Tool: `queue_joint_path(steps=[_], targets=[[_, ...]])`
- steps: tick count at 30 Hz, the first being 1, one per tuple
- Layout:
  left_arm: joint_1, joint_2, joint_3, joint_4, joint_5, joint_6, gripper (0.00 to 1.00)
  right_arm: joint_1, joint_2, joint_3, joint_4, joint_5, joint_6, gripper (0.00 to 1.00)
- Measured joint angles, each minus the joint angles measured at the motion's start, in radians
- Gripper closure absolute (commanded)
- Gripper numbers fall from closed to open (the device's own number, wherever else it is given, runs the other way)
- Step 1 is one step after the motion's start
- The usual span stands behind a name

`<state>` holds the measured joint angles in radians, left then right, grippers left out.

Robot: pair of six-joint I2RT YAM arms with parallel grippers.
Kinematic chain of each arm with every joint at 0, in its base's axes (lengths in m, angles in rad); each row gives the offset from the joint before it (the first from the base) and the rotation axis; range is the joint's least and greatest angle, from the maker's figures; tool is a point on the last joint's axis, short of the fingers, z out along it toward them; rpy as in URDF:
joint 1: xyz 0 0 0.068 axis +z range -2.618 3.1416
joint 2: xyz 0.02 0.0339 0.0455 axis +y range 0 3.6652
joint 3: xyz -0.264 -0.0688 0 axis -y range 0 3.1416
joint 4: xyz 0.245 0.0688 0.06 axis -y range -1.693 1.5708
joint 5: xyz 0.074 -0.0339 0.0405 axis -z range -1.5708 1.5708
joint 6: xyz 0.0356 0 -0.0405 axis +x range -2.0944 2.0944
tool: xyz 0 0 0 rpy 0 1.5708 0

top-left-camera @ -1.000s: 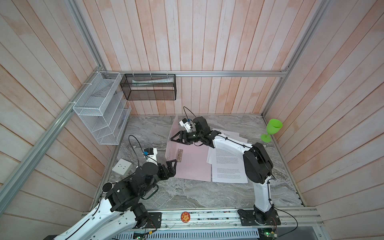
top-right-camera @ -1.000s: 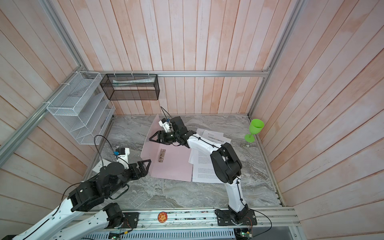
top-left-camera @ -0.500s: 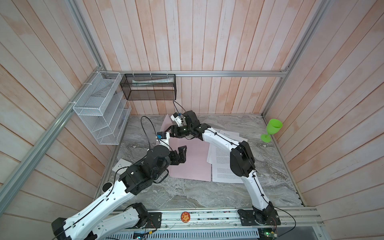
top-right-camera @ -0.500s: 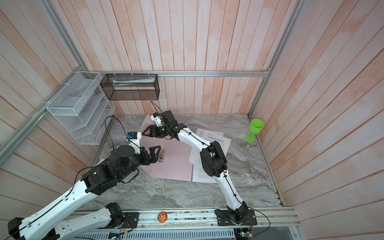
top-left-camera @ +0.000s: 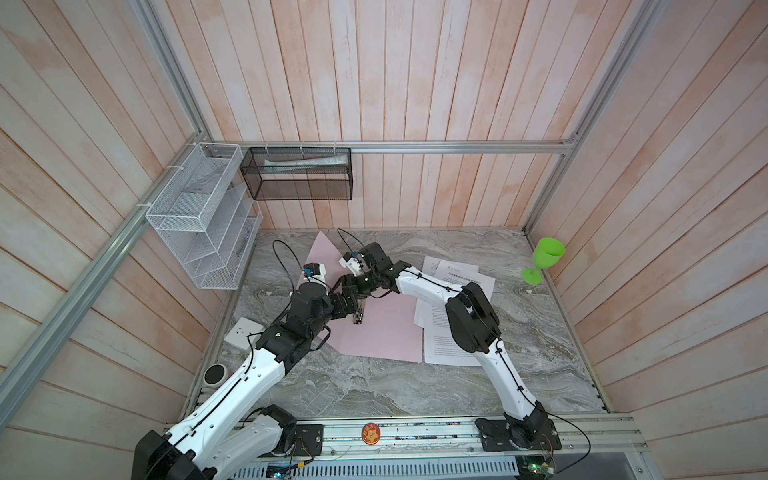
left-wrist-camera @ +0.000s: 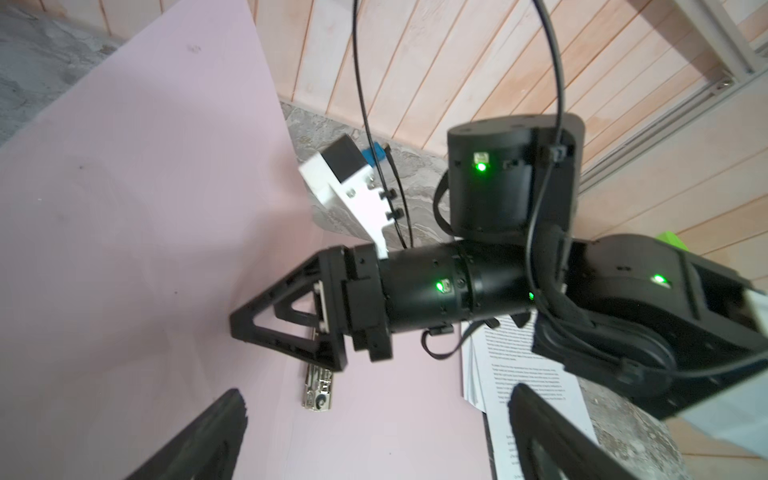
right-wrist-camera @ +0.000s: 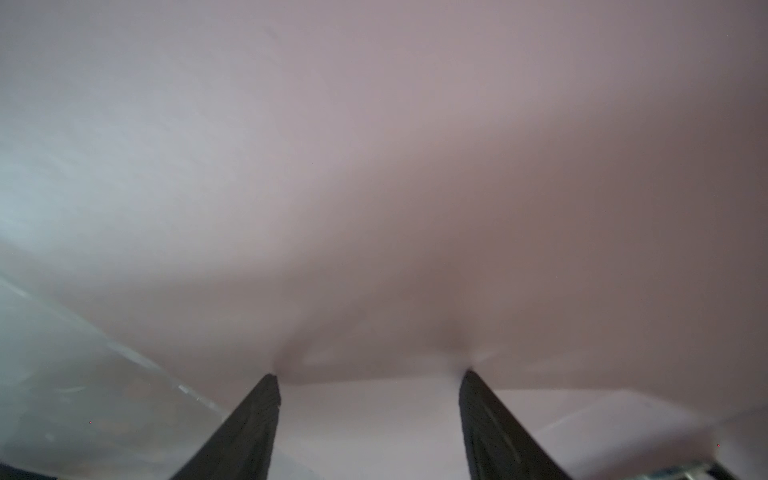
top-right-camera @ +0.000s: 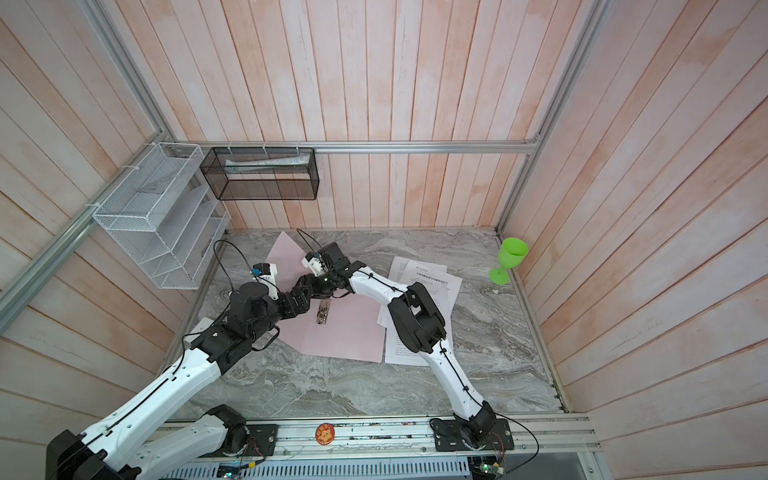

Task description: Put the files into the folder

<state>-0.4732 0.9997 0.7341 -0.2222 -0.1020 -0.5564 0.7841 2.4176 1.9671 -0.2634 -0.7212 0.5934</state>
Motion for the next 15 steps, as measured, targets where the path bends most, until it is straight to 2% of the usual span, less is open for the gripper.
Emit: queue_joint_path(steps=[6, 15], targets=[[0.066, 0.004, -0.066, 0.031, 0.014, -0.003, 0.0, 0.0, -0.039, -0.137, 0.0, 0.041, -0.019, 0.32], [0.141, 0.016, -0.116, 0.064, 0.024, -0.024, 0.0, -0.025, -0.201, -0.322, 0.032, 0.088, -0.025, 0.33]])
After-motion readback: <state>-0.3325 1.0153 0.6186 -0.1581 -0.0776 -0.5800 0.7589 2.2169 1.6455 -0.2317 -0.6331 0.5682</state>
